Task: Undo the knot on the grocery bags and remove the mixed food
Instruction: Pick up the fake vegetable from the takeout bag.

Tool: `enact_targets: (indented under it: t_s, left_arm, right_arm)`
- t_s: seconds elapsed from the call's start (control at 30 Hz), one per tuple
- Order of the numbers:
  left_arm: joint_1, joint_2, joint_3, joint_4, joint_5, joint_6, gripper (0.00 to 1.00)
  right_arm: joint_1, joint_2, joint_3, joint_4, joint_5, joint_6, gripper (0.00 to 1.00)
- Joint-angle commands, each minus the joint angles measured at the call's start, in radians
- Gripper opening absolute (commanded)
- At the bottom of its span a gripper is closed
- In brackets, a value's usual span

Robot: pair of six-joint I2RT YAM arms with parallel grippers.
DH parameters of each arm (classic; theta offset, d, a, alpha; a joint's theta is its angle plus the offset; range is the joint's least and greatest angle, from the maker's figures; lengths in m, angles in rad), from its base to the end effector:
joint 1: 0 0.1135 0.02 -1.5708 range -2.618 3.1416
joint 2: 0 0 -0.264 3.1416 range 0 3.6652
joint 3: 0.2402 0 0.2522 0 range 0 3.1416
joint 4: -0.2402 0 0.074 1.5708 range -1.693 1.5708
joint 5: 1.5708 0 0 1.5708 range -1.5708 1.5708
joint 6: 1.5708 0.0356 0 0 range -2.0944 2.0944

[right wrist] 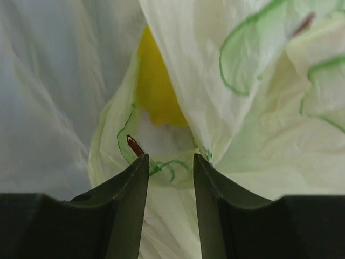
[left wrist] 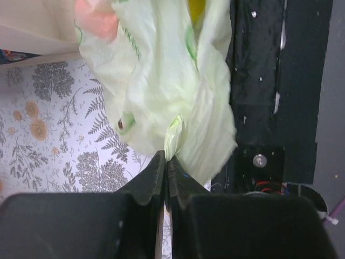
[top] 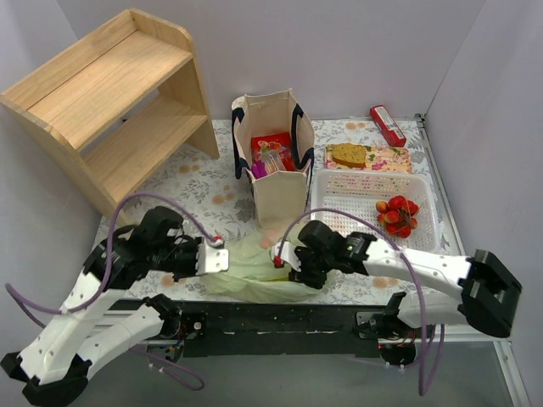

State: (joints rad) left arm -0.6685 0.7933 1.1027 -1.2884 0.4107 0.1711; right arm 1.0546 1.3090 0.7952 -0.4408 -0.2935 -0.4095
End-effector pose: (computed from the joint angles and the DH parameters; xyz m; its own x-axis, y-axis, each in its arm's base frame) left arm 0.0770 -0.0789 0.3449 -0.5153 0.6059 -0.6061 0.8431 0.4854 -0.2315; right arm 0.1179 0.2286 0.2122 -0.0052 -0.7813 -0.6242 -0.9998 0.0174 -0.0135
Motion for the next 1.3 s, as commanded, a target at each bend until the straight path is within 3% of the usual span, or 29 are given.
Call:
enact_targets:
  t_s: [0.0,0.23,0.4,0.47,0.57,0.67,0.77,0.9,1.07,1.13,1.27]
  left_arm:
    - [0.004,-0.199,-0.108,-0.089,0.013,0.172,0.00]
    - [0.004,-0.186,-0.179,0.066,0.056,0.139,0.00]
    - [0.004,-0.120,-0.116,0.219,0.123,0.099,0.00]
    - [0.004,-0.085,-0.072,0.236,0.140,0.085,0.00]
    - [0.004,-0.072,-0.041,0.239,0.151,0.084,0.00]
    - [0.004,-0.095,-0.041,0.203,0.137,0.111,0.00]
    - [0.004,-0.132,-0.055,0.138,0.114,0.140,0.00]
    - [0.004,-0.233,-0.104,0.072,0.123,0.215,0.00]
    - [0.006,-0.279,-0.145,0.037,0.155,0.257,0.00]
    - [0.006,-0.284,-0.155,0.029,0.163,0.261,0.00]
    - [0.006,-0.282,-0.171,0.041,0.191,0.258,0.00]
  right_arm:
    - [-0.001,-0.194,-0.125,0.091,0.160,-0.006,0.47]
    - [-0.002,-0.116,0.056,0.109,0.156,-0.144,0.49]
    - [-0.001,0.048,0.212,0.158,-0.045,-0.170,0.47]
    - [0.001,0.113,0.288,0.201,-0.087,-0.100,0.46]
    - [0.001,0.226,0.361,0.304,-0.007,0.047,0.45]
    - [-0.007,0.271,0.427,0.329,0.126,0.086,0.46]
    - [-0.019,0.234,0.424,0.309,0.110,0.058,0.47]
    - [-0.015,0.136,0.362,0.225,-0.051,-0.026,0.53]
    - [0.001,0.030,0.306,0.136,-0.128,-0.081,0.60]
    - [0.002,-0.017,0.294,0.097,-0.177,-0.100,0.60]
    - [0.007,-0.028,0.262,0.122,-0.261,-0.077,0.49]
